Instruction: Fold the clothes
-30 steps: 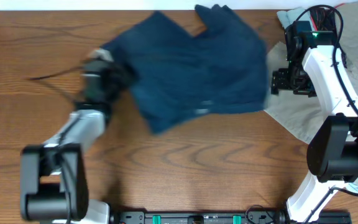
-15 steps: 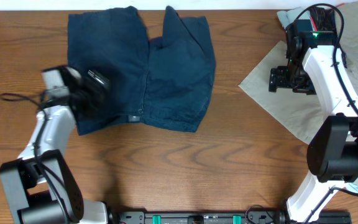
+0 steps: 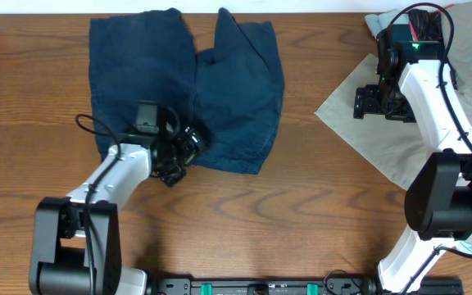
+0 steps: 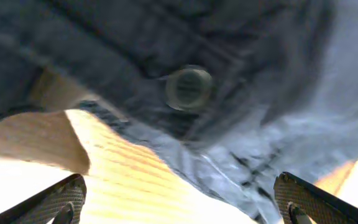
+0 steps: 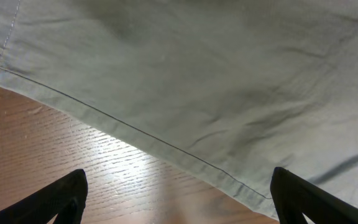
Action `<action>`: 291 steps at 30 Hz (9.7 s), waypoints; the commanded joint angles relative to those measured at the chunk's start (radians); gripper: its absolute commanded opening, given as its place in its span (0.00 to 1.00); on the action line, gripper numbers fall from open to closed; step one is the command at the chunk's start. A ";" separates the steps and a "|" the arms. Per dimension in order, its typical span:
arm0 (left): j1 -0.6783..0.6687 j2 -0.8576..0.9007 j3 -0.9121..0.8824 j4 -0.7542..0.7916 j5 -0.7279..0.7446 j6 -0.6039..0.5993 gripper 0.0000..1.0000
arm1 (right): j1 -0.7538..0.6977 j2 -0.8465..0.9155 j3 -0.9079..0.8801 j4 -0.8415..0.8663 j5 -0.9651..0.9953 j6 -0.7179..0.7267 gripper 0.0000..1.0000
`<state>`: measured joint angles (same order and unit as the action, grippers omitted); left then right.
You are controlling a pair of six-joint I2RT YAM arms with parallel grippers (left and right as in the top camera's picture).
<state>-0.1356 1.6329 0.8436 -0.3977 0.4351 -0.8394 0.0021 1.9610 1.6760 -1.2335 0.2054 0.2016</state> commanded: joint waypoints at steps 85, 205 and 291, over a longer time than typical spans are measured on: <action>0.275 0.015 -0.126 -0.232 -0.084 -0.129 0.98 | 0.150 0.230 0.009 0.535 -0.464 0.032 0.01; 0.074 -0.085 0.151 -0.673 -0.317 0.334 0.06 | 0.076 -0.084 -0.307 -0.119 -0.407 0.146 0.52; 0.073 -0.297 0.138 -0.698 -0.204 0.356 0.06 | 0.016 -0.370 -0.429 0.444 -0.789 0.071 0.47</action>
<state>-0.0673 1.3296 0.9833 -1.1027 0.2546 -0.4744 -0.0360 1.4734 1.2442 -0.8364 -0.4194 0.2790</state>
